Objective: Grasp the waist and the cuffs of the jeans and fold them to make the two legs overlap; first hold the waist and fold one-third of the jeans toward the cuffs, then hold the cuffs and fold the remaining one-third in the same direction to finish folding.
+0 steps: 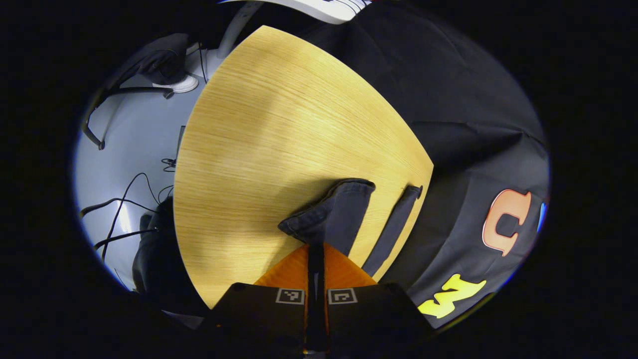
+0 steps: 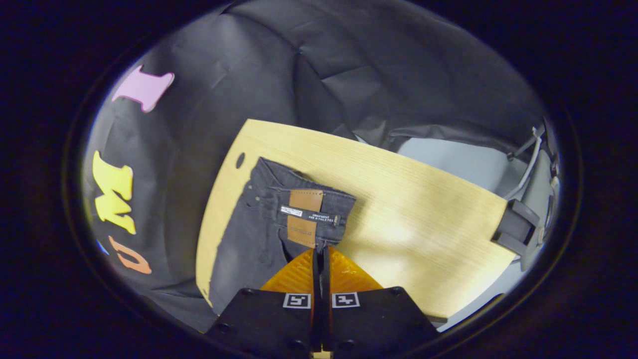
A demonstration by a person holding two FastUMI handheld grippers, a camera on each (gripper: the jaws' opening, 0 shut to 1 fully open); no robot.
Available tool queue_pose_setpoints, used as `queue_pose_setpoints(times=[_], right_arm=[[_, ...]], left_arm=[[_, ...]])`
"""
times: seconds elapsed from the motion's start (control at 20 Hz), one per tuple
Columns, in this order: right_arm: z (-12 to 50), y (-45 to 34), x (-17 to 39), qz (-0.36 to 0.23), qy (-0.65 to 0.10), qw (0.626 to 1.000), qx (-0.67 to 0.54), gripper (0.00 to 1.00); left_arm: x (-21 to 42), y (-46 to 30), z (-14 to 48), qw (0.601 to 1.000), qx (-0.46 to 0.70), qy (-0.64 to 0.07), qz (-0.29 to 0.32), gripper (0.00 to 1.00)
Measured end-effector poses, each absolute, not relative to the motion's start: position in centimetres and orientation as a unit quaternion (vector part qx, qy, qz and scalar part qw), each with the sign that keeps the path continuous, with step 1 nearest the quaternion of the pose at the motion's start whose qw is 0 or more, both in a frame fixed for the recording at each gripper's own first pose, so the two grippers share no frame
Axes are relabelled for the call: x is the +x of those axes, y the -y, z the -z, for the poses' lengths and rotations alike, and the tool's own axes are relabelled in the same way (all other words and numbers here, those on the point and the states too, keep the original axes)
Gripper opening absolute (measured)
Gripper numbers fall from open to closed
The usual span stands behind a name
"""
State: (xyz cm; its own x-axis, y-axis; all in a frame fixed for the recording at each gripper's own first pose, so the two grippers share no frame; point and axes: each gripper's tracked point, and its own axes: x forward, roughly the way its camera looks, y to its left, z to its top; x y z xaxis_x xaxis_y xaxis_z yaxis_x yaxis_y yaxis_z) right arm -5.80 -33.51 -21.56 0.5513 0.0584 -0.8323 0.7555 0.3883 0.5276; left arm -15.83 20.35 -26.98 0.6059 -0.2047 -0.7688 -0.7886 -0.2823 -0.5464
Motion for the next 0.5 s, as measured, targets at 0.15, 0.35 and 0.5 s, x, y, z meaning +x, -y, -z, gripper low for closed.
queue_pose_setpoints(times=[0.15,0.35,0.5], right_arm=[[18.9,33.1,-3.5,0.212,-0.369,0.727,0.539,0.01],[15.8,32.0,0.5,0.173,-0.334,0.733,0.567,0.0],[14.6,31.2,3.2,0.153,-0.32,0.736,0.577,0.01]], left_arm=[[-13.2,-20.3,24.8,0.51,-0.749,-0.325,-0.271,0.03],[-8.0,-21.2,21.0,0.519,-0.761,-0.304,-0.243,0.03],[-3.9,-21.5,19.7,0.532,-0.757,-0.303,-0.228,0.03]])
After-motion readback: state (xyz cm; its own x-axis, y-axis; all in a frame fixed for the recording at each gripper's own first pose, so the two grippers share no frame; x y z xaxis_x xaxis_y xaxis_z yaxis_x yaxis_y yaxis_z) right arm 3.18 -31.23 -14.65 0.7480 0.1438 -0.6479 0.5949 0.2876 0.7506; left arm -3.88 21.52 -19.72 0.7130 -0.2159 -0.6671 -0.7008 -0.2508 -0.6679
